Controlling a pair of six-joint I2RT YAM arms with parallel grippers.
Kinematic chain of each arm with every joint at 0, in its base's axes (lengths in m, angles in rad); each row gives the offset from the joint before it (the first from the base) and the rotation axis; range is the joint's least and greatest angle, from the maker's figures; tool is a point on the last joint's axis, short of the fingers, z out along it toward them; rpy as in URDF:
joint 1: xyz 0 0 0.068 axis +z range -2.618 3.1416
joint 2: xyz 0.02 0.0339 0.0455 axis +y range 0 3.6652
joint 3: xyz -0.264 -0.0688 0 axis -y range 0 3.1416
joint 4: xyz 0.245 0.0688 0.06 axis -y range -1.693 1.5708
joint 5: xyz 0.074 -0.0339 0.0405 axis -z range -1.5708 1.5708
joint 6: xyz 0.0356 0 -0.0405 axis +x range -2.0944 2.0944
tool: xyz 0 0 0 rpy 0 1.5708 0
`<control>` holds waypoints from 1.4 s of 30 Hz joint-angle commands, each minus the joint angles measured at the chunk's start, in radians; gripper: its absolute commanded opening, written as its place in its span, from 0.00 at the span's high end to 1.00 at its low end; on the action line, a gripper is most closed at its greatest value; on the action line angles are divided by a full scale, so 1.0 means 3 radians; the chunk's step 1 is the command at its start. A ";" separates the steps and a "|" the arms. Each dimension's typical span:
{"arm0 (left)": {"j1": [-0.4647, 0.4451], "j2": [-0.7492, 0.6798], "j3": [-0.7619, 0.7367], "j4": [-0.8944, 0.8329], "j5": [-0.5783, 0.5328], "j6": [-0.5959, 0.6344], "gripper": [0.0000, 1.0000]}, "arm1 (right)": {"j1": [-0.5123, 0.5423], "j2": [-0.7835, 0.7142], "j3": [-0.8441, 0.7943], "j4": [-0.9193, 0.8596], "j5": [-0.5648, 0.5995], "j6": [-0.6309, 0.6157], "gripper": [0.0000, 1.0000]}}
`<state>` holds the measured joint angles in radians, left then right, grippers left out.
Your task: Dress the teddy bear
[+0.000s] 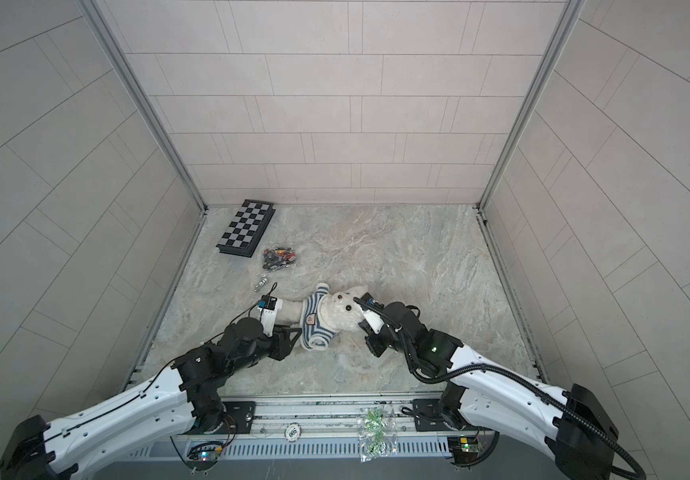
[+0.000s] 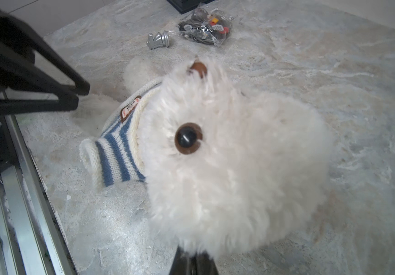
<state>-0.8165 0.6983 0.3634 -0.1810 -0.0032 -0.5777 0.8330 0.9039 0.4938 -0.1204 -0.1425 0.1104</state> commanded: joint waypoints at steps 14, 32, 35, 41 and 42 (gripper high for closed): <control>0.0800 0.1274 0.0226 0.0208 0.0141 0.0497 0.49 | -0.0708 0.0634 0.0485 -0.0039 -0.0428 -0.0206 0.98; 0.1025 0.1122 0.0826 -0.0036 0.0542 0.0518 0.45 | -0.1058 0.0575 0.0548 -0.0162 -0.0343 0.0038 0.70; 0.1247 0.1209 0.0928 0.0006 0.0596 0.0505 0.44 | -0.1057 0.0459 0.0518 -0.0236 -0.0277 0.0056 0.67; 0.1391 0.1584 0.1194 0.0097 0.0568 0.0513 0.41 | -0.1043 0.0319 0.0504 -0.0354 -0.0302 0.0088 0.61; 0.1408 0.1670 0.1251 0.0102 0.0592 0.0523 0.41 | -0.1033 0.0292 0.0494 -0.0365 -0.0300 0.0097 0.60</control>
<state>-0.4053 1.1576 0.6880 -0.1692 0.1627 -0.4358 0.5171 1.0180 0.6514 -0.1959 -0.2394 0.1341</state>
